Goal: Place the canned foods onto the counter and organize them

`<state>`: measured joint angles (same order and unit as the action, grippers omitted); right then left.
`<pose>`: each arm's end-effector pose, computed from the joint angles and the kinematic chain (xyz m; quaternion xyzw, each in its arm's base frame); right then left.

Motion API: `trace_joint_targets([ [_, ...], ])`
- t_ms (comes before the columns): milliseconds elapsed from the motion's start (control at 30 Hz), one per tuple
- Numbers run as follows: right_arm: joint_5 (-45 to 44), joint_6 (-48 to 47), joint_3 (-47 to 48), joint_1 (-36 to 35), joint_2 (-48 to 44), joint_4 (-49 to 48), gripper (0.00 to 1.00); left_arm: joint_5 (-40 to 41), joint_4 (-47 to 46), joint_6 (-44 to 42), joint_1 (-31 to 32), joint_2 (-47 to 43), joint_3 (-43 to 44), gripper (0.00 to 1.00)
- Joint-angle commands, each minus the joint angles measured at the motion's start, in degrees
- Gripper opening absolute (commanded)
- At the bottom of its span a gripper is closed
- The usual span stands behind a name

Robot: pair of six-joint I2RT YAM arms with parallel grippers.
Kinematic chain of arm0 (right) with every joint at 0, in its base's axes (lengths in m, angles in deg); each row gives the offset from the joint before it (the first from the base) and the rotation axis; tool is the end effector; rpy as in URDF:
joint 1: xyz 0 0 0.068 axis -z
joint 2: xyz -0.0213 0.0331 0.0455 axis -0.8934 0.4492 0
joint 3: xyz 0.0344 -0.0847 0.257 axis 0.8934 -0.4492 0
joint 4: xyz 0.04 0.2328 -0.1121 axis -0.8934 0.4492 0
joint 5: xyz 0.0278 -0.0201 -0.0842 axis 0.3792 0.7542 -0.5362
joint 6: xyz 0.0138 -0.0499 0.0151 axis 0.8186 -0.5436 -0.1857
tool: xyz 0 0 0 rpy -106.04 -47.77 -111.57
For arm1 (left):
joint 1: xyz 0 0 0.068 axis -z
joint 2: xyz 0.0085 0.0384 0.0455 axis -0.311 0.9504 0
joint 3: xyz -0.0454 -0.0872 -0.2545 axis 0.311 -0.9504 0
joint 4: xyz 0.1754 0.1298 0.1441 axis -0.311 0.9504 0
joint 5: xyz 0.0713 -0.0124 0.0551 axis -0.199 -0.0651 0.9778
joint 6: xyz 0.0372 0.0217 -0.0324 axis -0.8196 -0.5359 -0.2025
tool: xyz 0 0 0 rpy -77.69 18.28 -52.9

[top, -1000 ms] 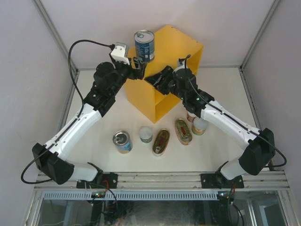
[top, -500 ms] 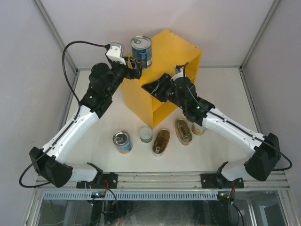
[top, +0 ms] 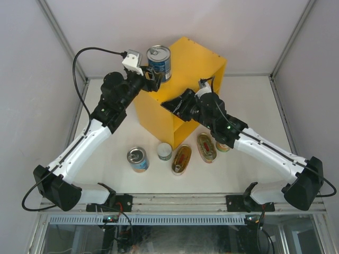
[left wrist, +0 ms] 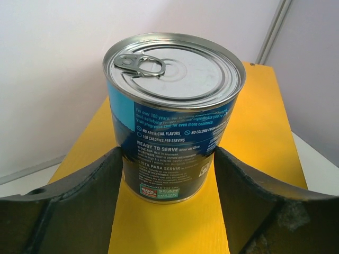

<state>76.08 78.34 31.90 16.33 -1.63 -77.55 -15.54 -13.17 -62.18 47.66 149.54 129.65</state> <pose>0.2122 0.2264 0.3785 0.1112 0.7655 0.5128 0.3725 0.2646 -0.1506 0.4438 0.1422 0.6580 -0.2302 0.7027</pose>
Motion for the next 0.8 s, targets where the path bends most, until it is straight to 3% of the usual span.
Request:
trace_joint_targets([
  [0, 4.87, -2.37, 0.06, -2.41, -4.38, 0.94, 0.00, -1.92, -2.19, -2.24, -0.53, -1.02, -0.39, 0.69],
  [233, 5.15, -2.27, -0.60, -2.39, -4.57, 0.83, 0.00, -3.53, -5.01, -1.10, -0.62, 1.13, 0.13, 0.64],
  [767, 4.92, -3.32, -2.61, -3.08, -5.13, 2.57, 0.00, -5.73, -10.70, 3.38, -0.62, 9.85, 4.63, 0.67],
])
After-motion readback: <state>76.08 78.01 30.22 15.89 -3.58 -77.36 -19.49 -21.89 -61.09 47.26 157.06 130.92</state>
